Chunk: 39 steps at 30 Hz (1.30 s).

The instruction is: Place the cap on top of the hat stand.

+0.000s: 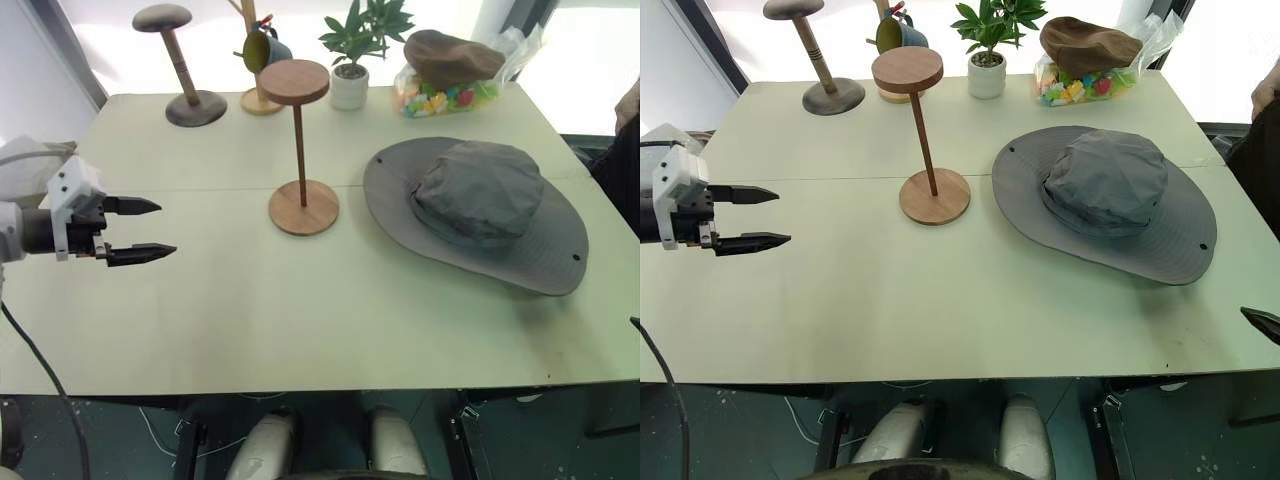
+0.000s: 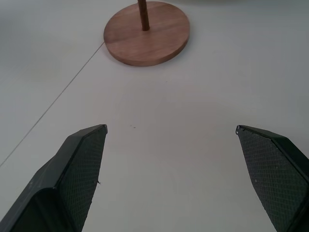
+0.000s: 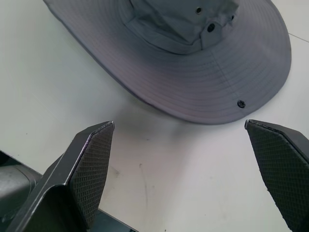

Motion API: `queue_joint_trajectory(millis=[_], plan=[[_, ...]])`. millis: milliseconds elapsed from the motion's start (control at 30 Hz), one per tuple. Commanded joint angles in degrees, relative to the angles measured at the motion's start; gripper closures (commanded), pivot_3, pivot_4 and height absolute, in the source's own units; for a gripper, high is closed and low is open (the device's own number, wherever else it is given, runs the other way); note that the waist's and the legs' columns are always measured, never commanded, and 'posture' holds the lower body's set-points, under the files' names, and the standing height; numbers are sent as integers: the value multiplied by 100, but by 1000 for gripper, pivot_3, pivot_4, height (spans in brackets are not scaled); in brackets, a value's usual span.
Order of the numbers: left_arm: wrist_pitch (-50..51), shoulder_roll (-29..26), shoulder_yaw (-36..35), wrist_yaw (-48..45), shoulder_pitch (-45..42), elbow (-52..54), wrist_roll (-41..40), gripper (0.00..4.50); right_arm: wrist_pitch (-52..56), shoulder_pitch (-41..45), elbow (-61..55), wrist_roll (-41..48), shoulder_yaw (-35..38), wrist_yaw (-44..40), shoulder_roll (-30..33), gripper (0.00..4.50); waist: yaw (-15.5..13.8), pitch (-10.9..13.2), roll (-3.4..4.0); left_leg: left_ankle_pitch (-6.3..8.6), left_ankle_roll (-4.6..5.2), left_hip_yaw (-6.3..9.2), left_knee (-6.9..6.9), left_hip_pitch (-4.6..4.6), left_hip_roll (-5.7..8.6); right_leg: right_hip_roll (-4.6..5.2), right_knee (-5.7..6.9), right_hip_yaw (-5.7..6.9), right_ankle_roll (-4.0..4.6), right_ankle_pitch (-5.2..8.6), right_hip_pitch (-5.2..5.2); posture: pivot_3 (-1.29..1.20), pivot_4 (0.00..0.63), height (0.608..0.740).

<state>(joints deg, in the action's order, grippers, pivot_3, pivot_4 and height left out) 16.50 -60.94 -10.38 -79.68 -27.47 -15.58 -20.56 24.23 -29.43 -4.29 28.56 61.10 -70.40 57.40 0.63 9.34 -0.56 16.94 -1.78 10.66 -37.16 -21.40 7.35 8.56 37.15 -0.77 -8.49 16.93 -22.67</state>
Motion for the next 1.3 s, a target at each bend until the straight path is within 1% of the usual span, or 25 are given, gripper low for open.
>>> queue_joint_trajectory(millis=[33, 167, 300, 367, 467, 533, 600, 700, 867, 967, 1067, 1133, 1167, 1233, 1300], plan=[[-187, -107, -176, 82, -10, -7, 21, 0, -164, 30, 34, -95, 107, -45, 55, 69, 1, 1, 2, 0, 0, 0, 0, 0, 0, 0, 0, 0, 0, 0, 0, 0, 150, 740], [-239, 42, -113, 341, -209, -155, 66, 0, -377, 54, 129, -356, 41, 49, 41, 69, 0, 1, 2, 0, 0, 0, 1, 0, 0, 0, 0, 0, 0, 0, -1, 0, 150, 740], [-505, 336, 62, 615, -462, -341, 233, 0, -679, 145, 308, -658, -89, 213, 45, 69, -10, 1, 2, 0, 0, -1, 0, 0, 0, 0, 0, 0, 0, 0, 0, 0, 150, 740], [-433, 464, 148, 595, -544, -251, 202, 0, -764, 167, 259, -769, -90, 294, 49, 69, -8, 1, 2, 0, -1, -2, -2, -1, 1, 1, 0, -1, -1, 0, -1, 0, 150, 740], [40, 553, 253, 259, -650, 119, -131, 0, -569, 166, -151, -802, 3, 367, 100, 69, -3, 1, 2, -1, -1, -2, -1, -3, 1, 1, 0, -1, -1, 0, -3, 0, 150, 740], [554, 636, 325, -12, -762, 427, -511, 0, -235, 172, -629, -701, 103, 402, 121, 69, 11, 1, 2, -1, -1, -1, -1, -7, 0, 0, 1, -1, -1, 0, -7, 0, 150, 740], [867, 833, 497, -140, -882, 672, -719, 0, -50, 82, -1293, -846, 95, 544, 59, 69, 0, 0, 4, -1, -2, -1, -2, -7, 0, 0, 2, -2, -1, 0, -7, 0, 150, 740], [1161, 1037, 805, -289, -975, 1058, -848, 0, 263, -55, -2224, -1103, -18, 847, -90, 69, -6, 0, 4, -1, -2, -2, -5, -6, 0, 0, 3, -1, -1, 0, -5, 0, 150, 740], [1536, 1133, 1204, -593, -1098, 1553, -1003, 0, 1270, -71, -3864, -1022, -395, 1415, -333, 69, 2, 3, -1, -5, -9, -2, -7, -10, -1, -1, 2, -2, -1, 0, -7, 0, 150, 740], [1732, 1183, 1283, -726, -1180, 1795, -1184, 0, 1713, -47, -4553, -1310, -962, 1948, -383, 69, -14, 6, -6, -5, -8, -1, -10, -10, -1, -2, 2, -1, -1, -1, -6, 0, 150, 740], [1771, 1246, 1358, -770, -1249, 1935, -1254, 0, 2055, 96, -4826, -1897, -1803, 2703, -317, 69, -20, 6, -7, -5, -8, -2, -16, -10, 0, 0, 2, -2, -1, -1, -3, 0, 150, 740], [1797, 1292, 1377, -784, -1289, 1977, -1299, 0, 2245, 326, -4803, -2333, -2479, 3277, -293, 69, -20, 6, -8, -5, -9, -3, -18, -10, 2, 1, 3, -2, -1, -1, -4, 0, 150, 740], [1817, 1324, 1387, -780, -1313, 1989, -1315, 0, 2291, 464, -4715, -2623, -2985, 3597, -272, 69, -18, 6, -8, -5, -9, -3, -19, -10, 2, 0, 3, -2, -1, -1, -4, 0, 150, 740], [1841, 1361, 1402, -767, -1340, 1998, -1323, 0, 2352, 671, -4595, -3003, -3658, 3975, -268, 69, -17, 7, -8, -7, -13, -2, -17, -10, 2, 0, 4, -3, -1, -1, -7, 0, 150, 740], [1830, 1419, 1396, -724, -1350, 2011, -1332, 0, 2373, 1109, -4239, -3313, -4404, 4395, -451, 69, -5, 9, -13, -20, -36, -3, -15, -14, 1, 0, 3, -3, -1, -1, -10, 0, 150, 740]])
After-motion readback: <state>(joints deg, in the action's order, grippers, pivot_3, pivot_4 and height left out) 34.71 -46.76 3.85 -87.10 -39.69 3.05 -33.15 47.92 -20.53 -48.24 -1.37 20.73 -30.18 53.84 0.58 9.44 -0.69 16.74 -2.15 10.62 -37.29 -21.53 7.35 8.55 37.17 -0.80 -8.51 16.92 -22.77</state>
